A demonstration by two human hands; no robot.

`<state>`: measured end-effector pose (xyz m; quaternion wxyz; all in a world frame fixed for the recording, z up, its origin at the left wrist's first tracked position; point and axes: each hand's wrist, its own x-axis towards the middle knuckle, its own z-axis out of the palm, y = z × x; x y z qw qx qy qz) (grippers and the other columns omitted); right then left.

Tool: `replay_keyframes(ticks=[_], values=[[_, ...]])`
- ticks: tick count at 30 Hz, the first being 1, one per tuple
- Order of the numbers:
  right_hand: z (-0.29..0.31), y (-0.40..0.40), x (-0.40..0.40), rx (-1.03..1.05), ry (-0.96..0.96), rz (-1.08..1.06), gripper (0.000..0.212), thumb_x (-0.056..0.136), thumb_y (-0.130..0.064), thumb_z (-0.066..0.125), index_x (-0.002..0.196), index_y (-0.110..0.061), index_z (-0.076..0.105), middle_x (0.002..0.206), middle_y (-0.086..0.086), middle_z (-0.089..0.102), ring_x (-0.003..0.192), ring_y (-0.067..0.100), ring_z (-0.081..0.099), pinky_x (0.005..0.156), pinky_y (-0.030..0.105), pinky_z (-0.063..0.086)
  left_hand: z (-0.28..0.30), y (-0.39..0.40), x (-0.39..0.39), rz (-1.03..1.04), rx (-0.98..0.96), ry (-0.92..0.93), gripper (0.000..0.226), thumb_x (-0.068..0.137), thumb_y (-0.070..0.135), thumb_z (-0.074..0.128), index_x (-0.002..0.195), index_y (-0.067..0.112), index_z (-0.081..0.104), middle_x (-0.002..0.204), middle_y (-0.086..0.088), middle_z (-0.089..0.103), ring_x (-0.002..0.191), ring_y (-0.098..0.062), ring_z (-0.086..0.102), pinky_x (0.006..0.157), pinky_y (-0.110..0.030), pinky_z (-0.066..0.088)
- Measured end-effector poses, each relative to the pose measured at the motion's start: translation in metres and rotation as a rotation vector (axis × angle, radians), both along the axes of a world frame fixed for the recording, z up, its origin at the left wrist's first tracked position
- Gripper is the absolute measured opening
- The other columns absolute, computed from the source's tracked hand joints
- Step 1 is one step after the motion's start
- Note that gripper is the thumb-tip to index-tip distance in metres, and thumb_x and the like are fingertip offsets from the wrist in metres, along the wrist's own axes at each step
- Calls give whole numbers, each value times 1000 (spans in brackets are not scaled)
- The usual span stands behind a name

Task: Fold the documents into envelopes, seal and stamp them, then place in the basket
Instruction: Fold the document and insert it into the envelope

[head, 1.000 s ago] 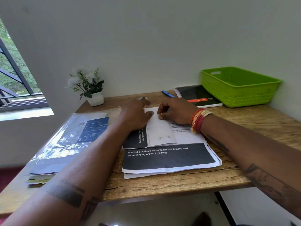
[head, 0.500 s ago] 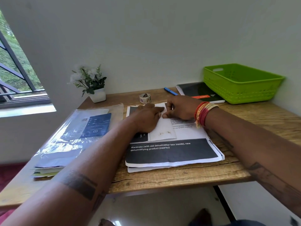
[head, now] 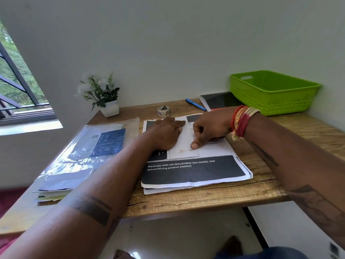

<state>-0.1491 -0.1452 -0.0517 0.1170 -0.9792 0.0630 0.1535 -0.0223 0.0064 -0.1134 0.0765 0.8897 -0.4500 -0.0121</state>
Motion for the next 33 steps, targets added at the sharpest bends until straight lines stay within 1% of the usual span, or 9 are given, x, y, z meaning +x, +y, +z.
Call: replay_keyframes(ticks=[6,10,14,16,21,24,28,31,33], values=[[0,-2,0,53,102,28,47,64,-64,82,82,-25,63,73,-1,59,70,17,50,63,31,41,-4,-1,5,7,-7,-2,48,107,42,28,155,37,33,164,-4,26,151,-32,23,123,-47,19],[1,-5,-1,87,98,34,54,60,-72,77,83,-25,63,71,-4,59,68,14,50,61,29,41,-4,-1,5,4,-3,-18,48,107,42,28,155,38,33,164,-3,26,150,-32,24,123,-46,19],[-5,-13,1,83,-174,14,44,76,-65,73,86,-23,65,75,-6,64,71,11,56,65,26,43,-4,-2,4,0,1,-19,48,107,43,27,155,38,32,164,-4,26,150,-32,23,123,-48,18],[-9,-18,4,135,-268,-15,40,77,-60,76,86,-23,65,76,-5,65,70,11,57,65,27,44,-4,-2,5,-1,4,-18,49,107,44,26,155,38,32,164,-4,26,151,-32,22,123,-48,18],[-21,-17,15,93,-307,-117,45,76,-65,74,84,-22,64,73,-4,61,69,12,54,63,28,42,-5,-1,6,-9,6,-15,49,107,45,27,155,38,32,163,-4,27,150,-33,23,122,-50,20],[-24,-15,22,44,-325,-170,48,83,-64,67,91,-17,68,82,1,65,76,15,57,63,28,41,-4,-2,6,-9,9,-5,50,107,45,27,156,38,31,164,-4,25,151,-33,21,122,-52,20],[-23,-11,34,-111,-271,-204,65,91,-67,52,100,-6,71,97,13,69,78,19,58,67,31,42,-5,-2,7,-2,3,-2,50,106,46,26,155,38,31,163,-4,27,150,-32,22,122,-52,21],[-22,-9,42,-204,-239,-226,63,93,-70,45,85,-11,66,86,7,62,66,14,53,70,30,41,-5,-1,6,-12,-12,14,61,96,54,19,153,38,34,155,-3,37,145,-33,30,118,-54,26],[-20,-7,45,-227,-242,-245,56,94,-68,44,68,-19,48,72,0,50,62,12,49,67,30,40,-6,-1,7,-13,-23,26,62,94,54,18,152,38,34,152,-2,39,144,-32,32,118,-54,26]])
